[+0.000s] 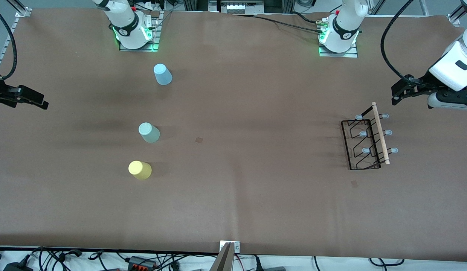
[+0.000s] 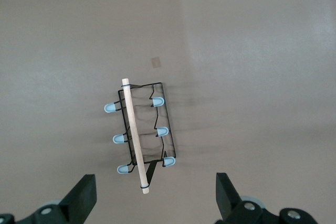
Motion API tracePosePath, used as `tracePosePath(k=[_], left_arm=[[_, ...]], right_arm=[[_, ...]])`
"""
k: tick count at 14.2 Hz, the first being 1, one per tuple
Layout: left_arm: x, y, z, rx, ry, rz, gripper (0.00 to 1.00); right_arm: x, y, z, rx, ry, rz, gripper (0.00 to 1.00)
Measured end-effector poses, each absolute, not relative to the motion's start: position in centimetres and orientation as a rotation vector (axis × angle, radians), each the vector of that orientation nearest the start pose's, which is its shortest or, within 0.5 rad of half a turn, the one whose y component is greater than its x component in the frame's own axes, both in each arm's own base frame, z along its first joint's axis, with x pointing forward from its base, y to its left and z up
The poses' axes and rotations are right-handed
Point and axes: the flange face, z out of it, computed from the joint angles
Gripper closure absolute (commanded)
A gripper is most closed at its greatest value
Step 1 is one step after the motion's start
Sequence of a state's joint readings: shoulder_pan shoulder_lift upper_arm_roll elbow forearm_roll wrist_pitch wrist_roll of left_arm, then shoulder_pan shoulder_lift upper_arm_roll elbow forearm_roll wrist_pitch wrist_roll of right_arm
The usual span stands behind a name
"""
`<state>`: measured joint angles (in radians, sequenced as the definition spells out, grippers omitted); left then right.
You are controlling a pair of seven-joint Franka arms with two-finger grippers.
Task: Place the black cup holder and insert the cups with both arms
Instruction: 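Reach the black holder with the left gripper while the right gripper approaches, then grasp the holder handle and the teal cup with the left and right grippers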
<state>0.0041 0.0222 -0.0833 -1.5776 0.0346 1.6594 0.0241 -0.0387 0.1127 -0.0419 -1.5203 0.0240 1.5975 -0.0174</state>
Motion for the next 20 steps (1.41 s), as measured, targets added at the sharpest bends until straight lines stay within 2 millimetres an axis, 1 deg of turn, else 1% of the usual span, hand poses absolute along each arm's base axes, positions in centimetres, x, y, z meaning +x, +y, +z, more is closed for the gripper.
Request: tracePosePath(k=[7,9,10,12,13,15,17,18,20], left_arm=[[56.8,-4.1,61.6,-3.105,0.162,-0.089,0.0],[56.8,-4.1,61.5,-3.105,0.161,-0.079,0.0],[56.7,-4.1,61.0,-3.105,0.16,-0.047,0.0],[56.5,-3.9,58.7,-3.104,0.156,0.095,0.0],[56.8,-3.7,57.6,-3.102,0.152,0.146,0.0],[57.5,-3.3,55.8,-3.101,0.141,0.204,0.0],[58.1,-2.7,54.0,-3.1,0.127,0.267,0.0],[58.3,-2.4,52.9,-3.097,0.121,0.314,0.0],[59.2,-1.4,50.1,-3.094,0.097,0.385,0.0]], right_arm=[[58.8,-4.4,58.4,-3.118,0.101,0.062,0.0],[59.1,-4.4,57.4,-3.117,0.101,0.095,0.0],[59.2,-4.4,56.7,-3.116,0.099,0.119,0.0],[59.9,-4.3,54.6,-3.111,0.038,0.183,0.0],[60.1,-4.2,53.3,-3.105,-0.006,0.23,0.0],[60.3,-3.9,51.0,-3.087,-0.038,0.299,0.0],[60.8,-3.1,48.8,-3.082,-0.056,0.275,0.0],[60.9,-2.5,47.1,-3.086,-0.069,0.241,0.0],[60.7,-0.7,42.9,-3.096,-0.089,0.186,0.0]])
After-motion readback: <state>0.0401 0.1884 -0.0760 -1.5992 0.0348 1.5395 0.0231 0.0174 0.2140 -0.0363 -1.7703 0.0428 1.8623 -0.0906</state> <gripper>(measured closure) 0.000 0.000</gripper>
